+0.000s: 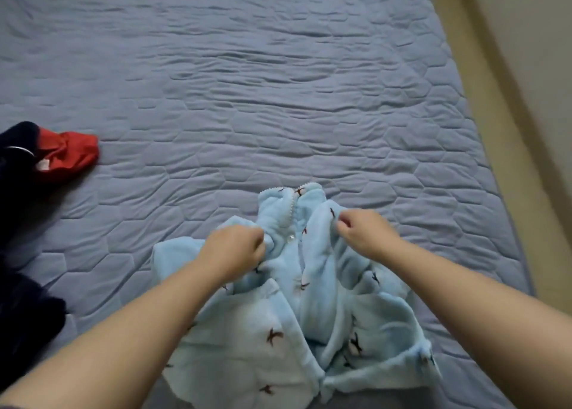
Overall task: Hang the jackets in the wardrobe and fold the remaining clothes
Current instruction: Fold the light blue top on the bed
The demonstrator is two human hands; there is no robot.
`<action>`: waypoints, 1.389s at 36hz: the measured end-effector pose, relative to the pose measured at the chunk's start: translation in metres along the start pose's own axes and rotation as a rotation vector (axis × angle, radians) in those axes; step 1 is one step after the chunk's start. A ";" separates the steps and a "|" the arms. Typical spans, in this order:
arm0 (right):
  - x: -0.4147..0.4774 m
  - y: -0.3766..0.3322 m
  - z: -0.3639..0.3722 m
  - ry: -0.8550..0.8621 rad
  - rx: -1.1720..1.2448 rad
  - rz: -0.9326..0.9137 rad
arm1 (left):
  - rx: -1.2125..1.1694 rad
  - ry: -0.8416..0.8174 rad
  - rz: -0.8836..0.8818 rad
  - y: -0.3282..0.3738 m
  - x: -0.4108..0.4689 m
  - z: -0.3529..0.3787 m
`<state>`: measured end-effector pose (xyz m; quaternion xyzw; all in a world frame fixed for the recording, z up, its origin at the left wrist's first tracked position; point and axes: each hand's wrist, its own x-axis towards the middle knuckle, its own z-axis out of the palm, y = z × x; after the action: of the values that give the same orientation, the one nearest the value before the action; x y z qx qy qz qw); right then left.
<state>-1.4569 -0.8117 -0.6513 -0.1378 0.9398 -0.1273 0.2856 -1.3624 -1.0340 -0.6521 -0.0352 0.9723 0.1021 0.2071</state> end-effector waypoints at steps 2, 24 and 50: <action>0.021 -0.002 -0.004 0.074 0.059 0.029 | -0.132 0.108 -0.133 -0.009 0.024 -0.007; -0.034 0.002 -0.078 -0.272 -0.037 0.088 | -0.293 0.066 -0.130 -0.026 -0.024 -0.068; -0.467 -0.117 -0.592 0.116 0.090 -0.029 | -0.127 0.831 0.023 0.055 -0.390 -0.660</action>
<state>-1.4005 -0.6702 0.0965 -0.1308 0.9459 -0.1816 0.2349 -1.2738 -1.1109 0.1076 -0.0754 0.9653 0.1413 -0.2063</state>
